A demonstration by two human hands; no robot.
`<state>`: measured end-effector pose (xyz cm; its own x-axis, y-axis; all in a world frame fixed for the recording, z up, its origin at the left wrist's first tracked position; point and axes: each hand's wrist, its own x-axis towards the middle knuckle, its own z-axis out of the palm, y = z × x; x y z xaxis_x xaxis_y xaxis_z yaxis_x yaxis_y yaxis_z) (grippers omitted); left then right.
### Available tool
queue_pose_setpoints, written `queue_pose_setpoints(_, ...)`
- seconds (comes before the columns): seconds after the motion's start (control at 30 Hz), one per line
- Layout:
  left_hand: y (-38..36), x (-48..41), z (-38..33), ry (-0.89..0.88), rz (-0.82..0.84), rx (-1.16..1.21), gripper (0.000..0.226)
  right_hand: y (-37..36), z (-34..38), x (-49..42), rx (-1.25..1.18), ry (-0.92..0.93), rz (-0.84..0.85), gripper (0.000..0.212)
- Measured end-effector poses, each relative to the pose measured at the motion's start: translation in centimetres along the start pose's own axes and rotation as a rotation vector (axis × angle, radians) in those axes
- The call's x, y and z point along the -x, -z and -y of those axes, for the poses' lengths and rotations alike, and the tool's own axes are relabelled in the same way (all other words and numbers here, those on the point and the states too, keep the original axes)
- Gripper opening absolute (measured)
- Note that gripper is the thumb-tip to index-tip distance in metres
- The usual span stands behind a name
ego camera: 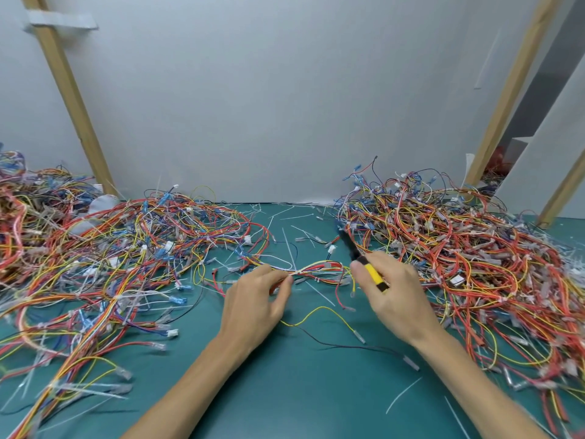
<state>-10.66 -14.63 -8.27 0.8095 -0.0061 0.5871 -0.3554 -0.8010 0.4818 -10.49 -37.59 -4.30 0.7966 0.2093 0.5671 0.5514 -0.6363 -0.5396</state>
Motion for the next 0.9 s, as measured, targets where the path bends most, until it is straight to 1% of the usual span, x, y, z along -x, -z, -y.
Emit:
queue_pose_setpoints(0.07, 0.0, 0.0, -0.3, -0.039, -0.057, -0.047, 0.015, -0.2, 0.4, 0.0, 0.03, 0.052, -0.006, 0.039)
queue_pose_setpoints(0.13, 0.0, 0.0, -0.4, -0.082, -0.099, -0.108, 0.018, -0.4, 0.7, 0.1, 0.061, 0.082, -0.02, 0.034)
queue_pose_setpoints(0.2, 0.0, 0.0, -0.4, -0.131, -0.119, -0.176, 0.023, -0.6, 1.0, 0.3, 0.165, 0.09, -0.014, 0.035)
queue_pose_setpoints(0.33, 0.1, 0.0, -0.6, -0.176, -0.082, -0.277, 0.036, -0.9, 0.8, 0.7, 0.415, 0.063, 0.082, 0.043)
queue_pose_setpoints(0.4, 0.0, 0.1, -0.7, -0.18, -0.065, -0.282, 0.038, -1.2, 0.5, 0.9, 0.461, 0.033, 0.156, 0.045)
queue_pose_setpoints(0.47, 0.0, 0.2, -0.9, -0.172, -0.071, -0.261, 0.035, -1.5, 0.3, 1.0, 0.487, 0.006, 0.191, 0.046)
queue_pose_setpoints(0.63, -0.2, 0.3, -1.0, -0.077, -0.045, -0.083, 0.017, -2.3, 0.2, 1.3, 0.535, -0.031, 0.233, 0.045)
queue_pose_setpoints(0.77, -0.3, 0.3, -0.7, 0.059, 0.073, 0.244, 0.023, -2.3, 0.0, 1.3, 0.517, -0.04, 0.223, 0.043)
queue_pose_setpoints(0.9, -0.2, -0.2, -0.7, 0.274, 0.28, 0.571, 0.033, -2.3, -0.4, 1.3, 0.499, -0.019, 0.215, 0.039)
